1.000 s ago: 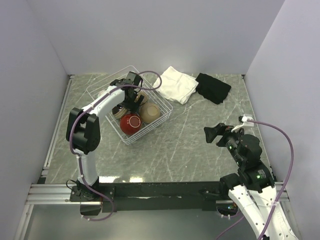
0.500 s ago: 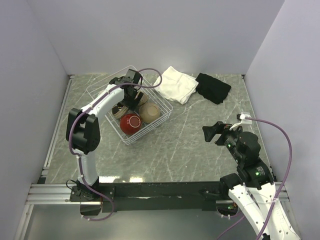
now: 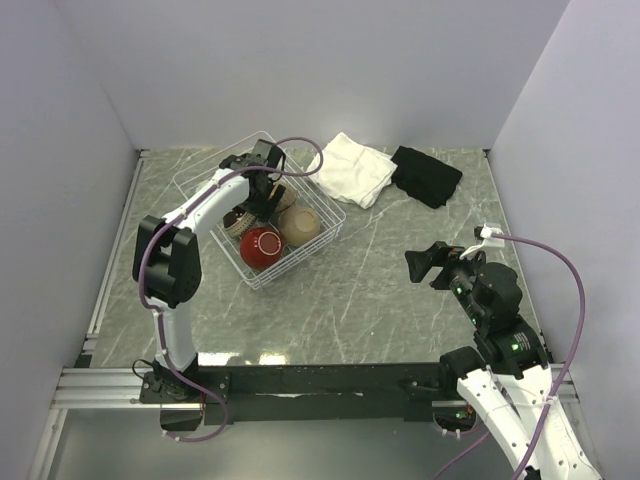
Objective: Unload the bowls from the dish rack
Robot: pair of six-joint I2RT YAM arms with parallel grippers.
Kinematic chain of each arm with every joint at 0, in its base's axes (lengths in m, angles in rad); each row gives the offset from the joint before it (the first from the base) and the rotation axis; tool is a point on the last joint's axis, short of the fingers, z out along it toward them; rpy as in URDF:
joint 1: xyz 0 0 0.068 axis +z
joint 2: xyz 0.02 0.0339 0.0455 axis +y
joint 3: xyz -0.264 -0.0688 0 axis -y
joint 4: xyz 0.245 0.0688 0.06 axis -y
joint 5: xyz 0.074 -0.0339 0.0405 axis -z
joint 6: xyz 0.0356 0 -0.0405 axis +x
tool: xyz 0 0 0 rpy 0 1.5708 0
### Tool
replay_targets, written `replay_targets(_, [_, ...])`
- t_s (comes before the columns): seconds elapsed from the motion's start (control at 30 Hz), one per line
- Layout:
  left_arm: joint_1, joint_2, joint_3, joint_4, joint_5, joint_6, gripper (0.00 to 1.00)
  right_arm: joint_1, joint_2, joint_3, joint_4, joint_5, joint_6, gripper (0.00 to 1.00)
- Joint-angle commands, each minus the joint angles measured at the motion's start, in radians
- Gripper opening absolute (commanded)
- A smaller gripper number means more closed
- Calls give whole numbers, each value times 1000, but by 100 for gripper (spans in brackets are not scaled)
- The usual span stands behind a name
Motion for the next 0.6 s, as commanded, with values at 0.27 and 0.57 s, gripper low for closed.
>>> replay_targets(0.27, [3,19,26,-27,-12,-22,77,7,-2,38,41,-5,6,100])
replay_targets(0.57, [5,-30,15,-19,-55,-25,52,7,-10,41,41,-7,7,100])
